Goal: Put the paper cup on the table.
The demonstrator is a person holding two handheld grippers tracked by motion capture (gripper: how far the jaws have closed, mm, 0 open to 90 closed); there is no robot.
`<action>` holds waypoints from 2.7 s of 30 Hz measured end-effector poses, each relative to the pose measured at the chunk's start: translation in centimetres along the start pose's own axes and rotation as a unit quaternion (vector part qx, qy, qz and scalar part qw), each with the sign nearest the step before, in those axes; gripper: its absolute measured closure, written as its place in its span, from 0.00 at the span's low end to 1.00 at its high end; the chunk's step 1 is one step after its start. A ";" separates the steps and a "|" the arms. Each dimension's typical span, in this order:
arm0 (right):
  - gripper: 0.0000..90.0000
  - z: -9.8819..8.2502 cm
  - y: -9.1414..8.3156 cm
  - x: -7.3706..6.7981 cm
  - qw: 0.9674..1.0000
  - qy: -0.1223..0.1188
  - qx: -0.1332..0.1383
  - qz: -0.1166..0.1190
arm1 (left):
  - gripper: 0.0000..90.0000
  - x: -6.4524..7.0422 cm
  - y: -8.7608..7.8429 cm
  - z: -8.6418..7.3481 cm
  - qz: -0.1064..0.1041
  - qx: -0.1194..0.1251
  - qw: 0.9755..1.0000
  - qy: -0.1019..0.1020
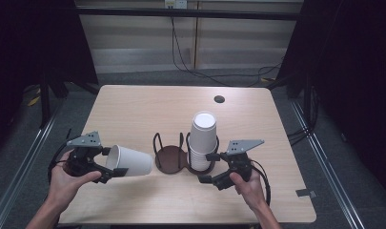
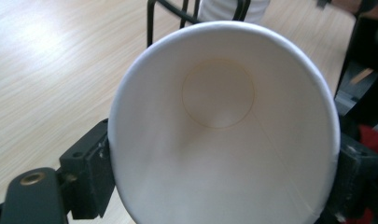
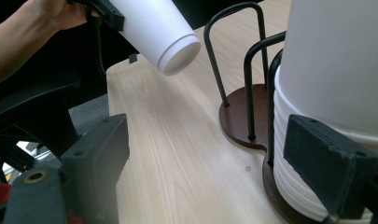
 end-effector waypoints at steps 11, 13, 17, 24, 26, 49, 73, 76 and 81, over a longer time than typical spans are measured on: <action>0.16 0.2 -0.2 0.0 1.000 -0.005 -0.002 -0.012 | 0.16 -2.2 -0.5 0.8 0.038 -0.036 0.999 0.002; 0.16 0.4 -0.4 -0.1 1.000 -0.005 0.004 -0.008 | 0.16 -2.5 -0.2 0.8 0.048 -0.051 0.997 0.006; 0.16 0.1 -0.4 -0.4 1.000 -0.007 -0.002 -0.009 | 0.16 -3.1 0.0 1.4 0.056 -0.069 0.996 0.010; 0.16 -0.2 -0.7 -0.4 1.000 -0.007 -0.002 -0.015 | 0.16 -4.6 0.9 2.6 0.073 -0.101 0.992 0.010; 0.16 -0.3 -0.7 -0.3 1.000 -0.004 -0.004 -0.016 | 0.16 -5.0 1.2 2.9 0.078 -0.116 0.990 0.016; 0.16 -0.8 -0.4 0.0 1.000 0.002 -0.017 -0.015 | 0.15 -6.1 5.8 6.6 0.114 -0.250 0.960 0.052; 0.16 -1.3 0.0 0.3 0.999 0.009 -0.031 -0.015 | 0.10 -6.4 9.7 6.7 0.122 -0.288 0.949 0.039; 0.16 -1.3 -0.1 0.2 0.999 0.008 -0.031 -0.015 | 0.09 -6.6 9.8 6.8 0.119 -0.283 0.951 0.039; 0.16 -1.3 0.0 0.4 0.999 0.011 -0.032 -0.018 | 0.08 -6.7 10.0 6.8 0.107 -0.273 0.955 0.031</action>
Point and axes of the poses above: each handheld gripper's, and its own axes: y roughly forward along the jaws, z roughly out of its top, x roughly to its right, the point moved 5 cm from there along y, roughly forward along the jaws, and after that the axes turned 4 degrees about -y, right-handed, at the moved point
